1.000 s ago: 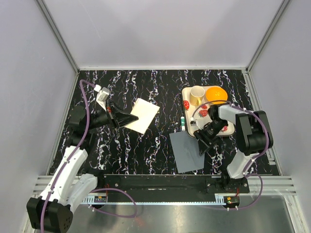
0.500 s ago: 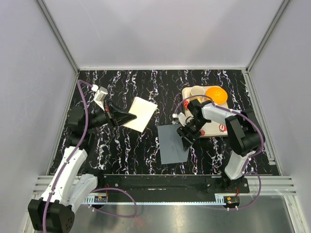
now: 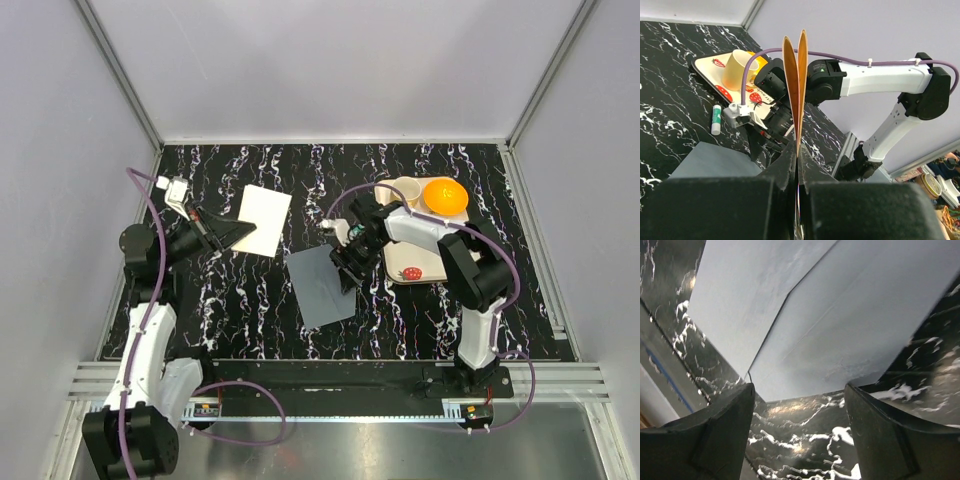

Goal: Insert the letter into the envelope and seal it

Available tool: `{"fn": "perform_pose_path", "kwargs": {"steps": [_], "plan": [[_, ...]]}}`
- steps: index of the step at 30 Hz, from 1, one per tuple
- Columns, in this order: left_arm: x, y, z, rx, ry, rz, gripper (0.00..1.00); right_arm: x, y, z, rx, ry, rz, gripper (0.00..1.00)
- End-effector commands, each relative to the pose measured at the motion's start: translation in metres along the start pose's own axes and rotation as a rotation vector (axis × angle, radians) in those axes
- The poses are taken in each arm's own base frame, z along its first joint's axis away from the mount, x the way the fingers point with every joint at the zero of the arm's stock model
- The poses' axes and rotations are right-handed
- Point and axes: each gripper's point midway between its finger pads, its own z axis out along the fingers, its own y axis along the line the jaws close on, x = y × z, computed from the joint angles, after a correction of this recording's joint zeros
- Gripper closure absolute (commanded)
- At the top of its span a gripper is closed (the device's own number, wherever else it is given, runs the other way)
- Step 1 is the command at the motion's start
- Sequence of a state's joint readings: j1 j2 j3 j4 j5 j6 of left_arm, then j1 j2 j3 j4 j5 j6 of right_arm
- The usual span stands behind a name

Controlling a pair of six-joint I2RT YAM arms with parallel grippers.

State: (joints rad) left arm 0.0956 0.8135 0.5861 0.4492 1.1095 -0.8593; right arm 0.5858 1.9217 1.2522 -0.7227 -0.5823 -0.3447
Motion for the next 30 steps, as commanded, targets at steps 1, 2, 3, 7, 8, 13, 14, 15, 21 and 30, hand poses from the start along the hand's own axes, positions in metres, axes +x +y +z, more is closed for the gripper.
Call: {"fn": "perform_pose_path", "kwargs": {"steps": [1,2,3,7,8,13,14,15,21,30], "plan": [[-0.006,-0.003,-0.007,0.006,-0.006,0.053,1.00,-0.021,-0.030,0.020,0.124,-0.011,-0.053,0.22],[-0.006,-0.002,-0.008,0.003,-0.005,0.059,1.00,-0.023,-0.030,0.022,0.137,0.000,-0.066,0.22],[-0.009,0.000,-0.009,-0.006,-0.012,0.063,1.00,-0.024,-0.030,0.025,0.144,0.008,-0.076,0.22],[-0.018,0.005,-0.013,-0.026,-0.028,0.066,1.00,-0.045,-0.033,0.039,0.180,0.032,-0.125,0.21],[-0.020,0.005,-0.014,-0.026,-0.032,0.072,1.00,-0.050,-0.033,0.042,0.191,0.037,-0.141,0.21],[-0.030,0.010,-0.023,-0.051,-0.057,0.062,1.00,-0.091,-0.037,0.053,0.180,-0.005,-0.180,0.21],[-0.031,0.010,-0.024,-0.051,-0.059,0.056,1.00,-0.096,-0.034,0.054,0.152,-0.020,-0.181,0.21],[-0.032,0.015,-0.028,-0.068,-0.069,0.050,1.00,-0.109,-0.029,0.051,0.137,-0.048,-0.196,0.21],[-0.022,0.037,-0.041,-0.144,-0.023,0.063,1.00,-0.125,0.019,0.012,0.011,-0.146,-0.169,0.22],[0.008,0.049,-0.050,-0.190,0.095,0.147,1.00,-0.073,0.007,0.013,-0.061,-0.068,0.011,0.22]]}}
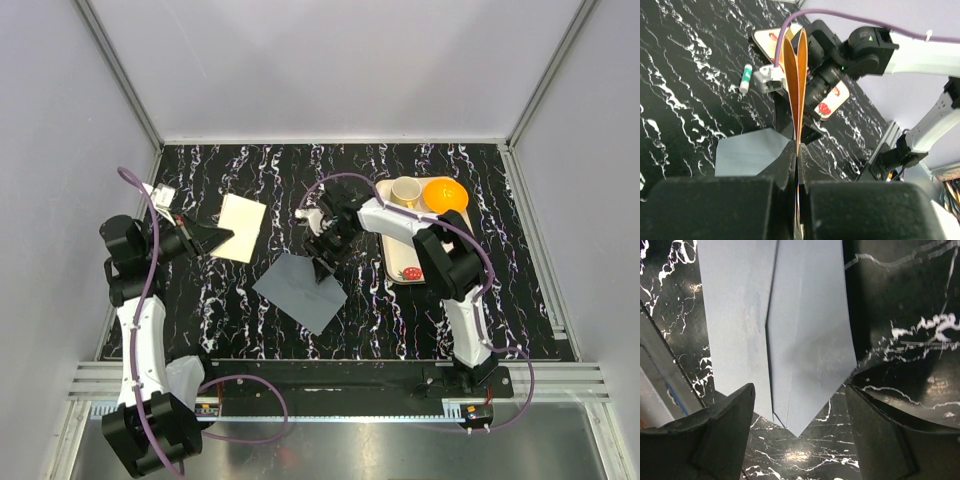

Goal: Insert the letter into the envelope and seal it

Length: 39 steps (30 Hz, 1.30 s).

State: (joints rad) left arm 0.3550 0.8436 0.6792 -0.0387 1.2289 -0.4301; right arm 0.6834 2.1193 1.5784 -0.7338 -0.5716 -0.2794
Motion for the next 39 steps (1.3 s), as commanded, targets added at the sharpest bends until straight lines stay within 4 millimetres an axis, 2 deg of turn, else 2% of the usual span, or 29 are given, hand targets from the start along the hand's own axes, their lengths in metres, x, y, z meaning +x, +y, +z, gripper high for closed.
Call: {"fn": "perform_pose_path", "kwargs": {"steps": [1,4,8,13,17,20,26,30,31,32,33,34,35,36,37,38,39], "plan": [[0.007,-0.009,-0.006,0.020,0.032,0.124,1.00,0.008,-0.007,-0.014,-0.066,-0.030,0.140,0.22],[0.008,-0.007,-0.006,0.011,0.030,0.128,1.00,0.010,-0.020,-0.016,-0.120,-0.059,0.250,0.21],[0.008,-0.005,-0.006,0.009,0.033,0.119,1.00,0.017,-0.010,-0.013,-0.194,-0.074,0.303,0.24],[0.002,-0.005,-0.004,0.009,0.021,0.128,1.00,0.030,-0.001,0.002,-0.223,-0.074,0.346,0.28],[0.001,-0.004,-0.004,0.010,0.014,0.116,1.00,0.028,-0.001,0.009,-0.229,-0.057,0.358,0.31],[0.000,-0.004,-0.004,0.012,0.013,0.120,1.00,0.032,-0.003,0.014,-0.233,-0.029,0.369,0.38],[0.002,-0.006,-0.004,0.021,0.015,0.133,1.00,0.044,-0.004,0.019,-0.221,-0.026,0.354,0.75],[0.007,-0.013,-0.005,0.086,0.046,0.195,1.00,0.043,-0.010,0.013,-0.169,-0.035,0.267,0.98],[0.014,-0.015,-0.007,0.102,0.068,0.178,1.00,0.042,-0.013,0.010,-0.153,-0.036,0.246,1.00],[0.012,-0.019,-0.008,0.132,0.074,0.327,1.00,0.041,-0.012,0.007,-0.149,-0.031,0.223,1.00],[0.014,-0.021,-0.010,0.141,0.088,0.388,1.00,0.039,-0.010,-0.001,-0.151,-0.024,0.179,1.00],[0.034,-0.028,-0.015,0.148,0.139,0.324,1.00,0.038,-0.007,-0.004,-0.160,-0.017,0.157,1.00],[0.034,-0.029,-0.013,0.168,0.170,0.565,1.00,0.037,-0.003,-0.008,-0.175,-0.015,0.130,1.00],[0.043,-0.029,-0.012,0.181,0.214,0.618,1.00,0.036,0.001,-0.016,-0.185,-0.010,0.091,1.00],[0.064,-0.036,-0.017,0.208,0.284,0.600,1.00,0.035,0.007,-0.021,-0.207,-0.015,0.070,1.00],[0.076,-0.038,-0.016,0.272,0.346,0.774,1.00,0.034,0.011,-0.025,-0.218,-0.020,0.050,1.00],[0.087,-0.039,-0.018,0.305,0.389,0.811,1.00,0.032,0.016,-0.033,-0.221,-0.029,0.025,1.00]]}}
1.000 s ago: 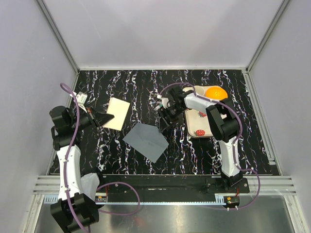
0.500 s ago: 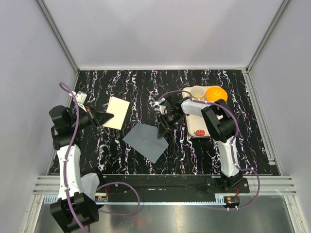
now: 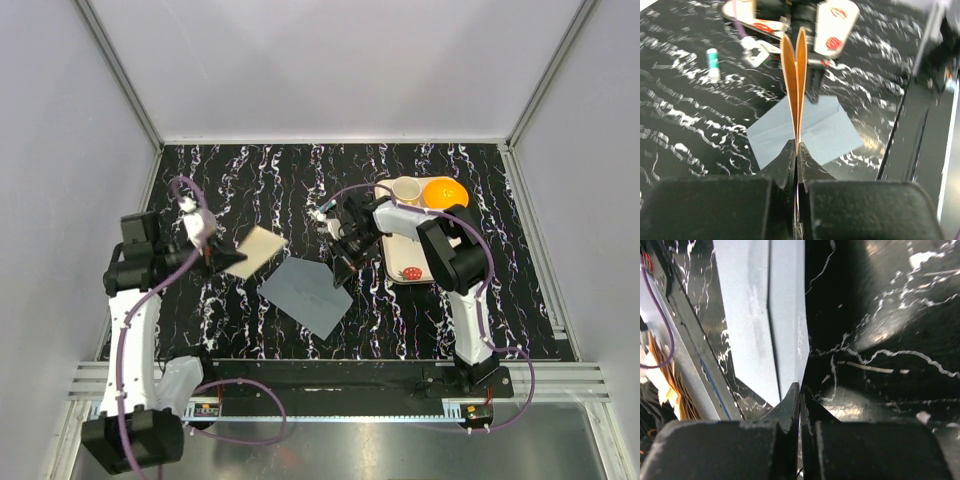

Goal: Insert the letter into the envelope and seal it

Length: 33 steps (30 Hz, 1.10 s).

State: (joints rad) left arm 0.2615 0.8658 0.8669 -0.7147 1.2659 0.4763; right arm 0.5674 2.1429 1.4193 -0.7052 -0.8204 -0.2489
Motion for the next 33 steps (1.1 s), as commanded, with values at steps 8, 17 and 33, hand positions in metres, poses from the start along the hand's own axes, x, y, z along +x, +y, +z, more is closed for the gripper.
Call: {"fn": "perform_pose_path", "kwargs": {"steps": [8,17,33], "plan": [[0.073,-0.058,0.005,0.347,0.338,0.758,1.00,-0.016,0.076,-0.064,-0.032,-0.047,-0.304,1.00],[0.052,-0.049,0.029,0.352,0.459,1.133,1.00,-0.008,0.119,-0.067,-0.053,-0.020,-0.283,1.00],[0.052,-0.056,0.070,0.308,0.607,1.148,1.00,-0.008,0.147,-0.064,-0.068,-0.018,-0.159,1.00]]}}
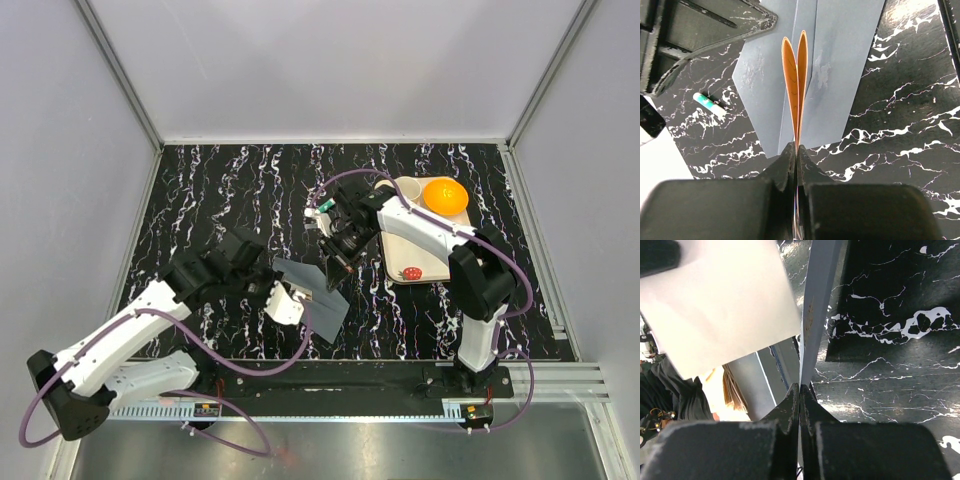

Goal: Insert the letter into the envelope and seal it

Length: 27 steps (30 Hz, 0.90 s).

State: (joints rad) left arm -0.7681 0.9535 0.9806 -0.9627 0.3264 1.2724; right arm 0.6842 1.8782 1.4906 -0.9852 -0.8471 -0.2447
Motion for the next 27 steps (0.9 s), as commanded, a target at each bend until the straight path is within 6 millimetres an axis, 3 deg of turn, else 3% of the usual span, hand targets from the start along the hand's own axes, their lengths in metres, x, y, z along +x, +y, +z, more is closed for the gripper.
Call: {"fn": "perform_pose_path", "kwargs": {"steps": [1,11,21,27], "plan": [[-0.001,0.026,-0.004,-0.080,0.051,-0.019,1.00,-0.016,0.029,-0.014,-0.014,-0.058,-0.049,1.00],[-0.020,0.017,0.020,-0.002,0.008,0.010,1.00,-0.018,0.037,-0.012,-0.029,-0.067,-0.067,1.00],[-0.050,0.007,0.032,0.070,-0.127,-0.038,1.00,-0.016,0.049,-0.006,-0.074,-0.072,-0.095,1.00],[-0.058,0.004,0.039,0.087,-0.172,-0.021,1.00,-0.011,0.061,-0.002,-0.127,-0.062,-0.109,1.00]]}}
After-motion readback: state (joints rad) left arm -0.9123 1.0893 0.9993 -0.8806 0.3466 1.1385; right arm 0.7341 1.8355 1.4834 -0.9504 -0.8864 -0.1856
